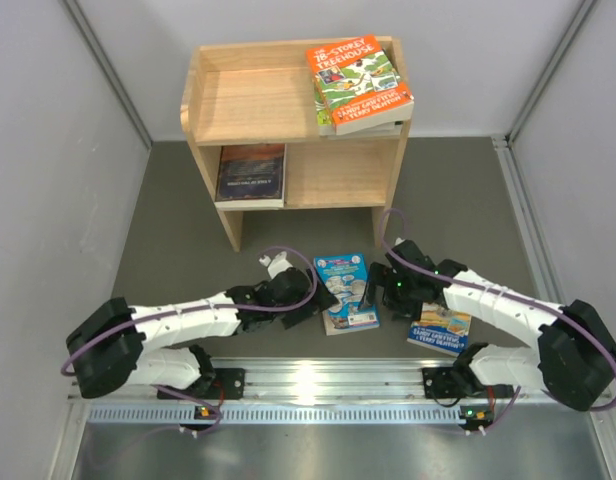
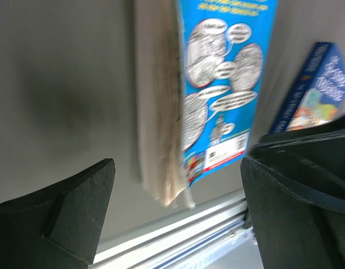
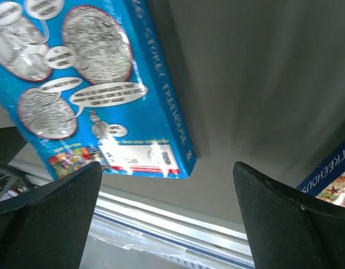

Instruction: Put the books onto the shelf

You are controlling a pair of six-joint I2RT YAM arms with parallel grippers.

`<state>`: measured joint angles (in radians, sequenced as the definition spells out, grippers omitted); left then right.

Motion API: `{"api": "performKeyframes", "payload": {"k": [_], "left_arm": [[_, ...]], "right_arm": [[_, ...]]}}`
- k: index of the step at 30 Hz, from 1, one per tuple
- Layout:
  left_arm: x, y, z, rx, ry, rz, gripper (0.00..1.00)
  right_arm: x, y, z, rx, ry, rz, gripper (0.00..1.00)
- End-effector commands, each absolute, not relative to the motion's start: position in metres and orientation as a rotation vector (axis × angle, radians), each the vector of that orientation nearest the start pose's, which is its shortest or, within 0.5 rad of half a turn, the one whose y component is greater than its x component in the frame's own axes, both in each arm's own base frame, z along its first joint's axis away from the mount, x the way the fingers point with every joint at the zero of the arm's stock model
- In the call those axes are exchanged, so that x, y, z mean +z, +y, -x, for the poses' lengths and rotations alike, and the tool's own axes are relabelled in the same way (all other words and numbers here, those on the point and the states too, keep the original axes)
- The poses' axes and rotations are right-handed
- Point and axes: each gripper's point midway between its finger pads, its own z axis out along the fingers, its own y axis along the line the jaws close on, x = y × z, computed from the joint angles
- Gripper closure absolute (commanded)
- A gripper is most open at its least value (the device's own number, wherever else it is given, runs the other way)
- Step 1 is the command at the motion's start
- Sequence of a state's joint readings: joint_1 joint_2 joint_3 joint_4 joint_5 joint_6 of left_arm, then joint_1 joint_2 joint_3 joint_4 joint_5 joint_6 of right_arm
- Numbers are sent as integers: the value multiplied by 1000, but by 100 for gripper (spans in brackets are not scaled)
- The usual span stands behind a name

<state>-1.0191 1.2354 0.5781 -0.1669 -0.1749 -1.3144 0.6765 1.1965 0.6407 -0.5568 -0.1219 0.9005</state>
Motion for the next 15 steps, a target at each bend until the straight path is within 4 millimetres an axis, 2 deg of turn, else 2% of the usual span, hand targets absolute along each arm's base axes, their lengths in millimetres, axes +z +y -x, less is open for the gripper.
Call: {"api": "performKeyframes", "payload": {"k": [1, 6, 7, 8, 9, 10, 12, 13, 14, 15], "left_arm": [[84, -314, -180, -1076, 2420, 511, 1], [56, -318, -175, -1097, 2475, 558, 1], [42, -319, -168, -1081, 2527, 556, 1], [39, -322, -168, -1101, 2534, 556, 1], [24, -323, -165, -1079, 2574, 572, 1], [21, -328, -156, -1115, 2621, 558, 2], [21, -340, -155, -1193, 2623, 539, 7], [10, -342, -152, -1196, 2647, 560, 16], [11, -347, -148, -1246, 2659, 552, 28], [11, -354, -150, -1299, 2640, 568, 46]], "right_arm": [[43, 203, -169, 641, 2799, -298, 0], [27, 223, -159, 854, 2791, -343, 0], [23, 225, -157, 876, 2797, -358, 0], [18, 225, -150, 908, 2815, -364, 0], [21, 231, -154, 956, 2781, -358, 0], [19, 232, -153, 965, 2783, -364, 0], [20, 237, -154, 1030, 2755, -366, 0], [20, 240, -154, 1054, 2746, -366, 0], [18, 240, -150, 1074, 2752, -372, 0], [18, 242, -150, 1093, 2748, -382, 0]]}}
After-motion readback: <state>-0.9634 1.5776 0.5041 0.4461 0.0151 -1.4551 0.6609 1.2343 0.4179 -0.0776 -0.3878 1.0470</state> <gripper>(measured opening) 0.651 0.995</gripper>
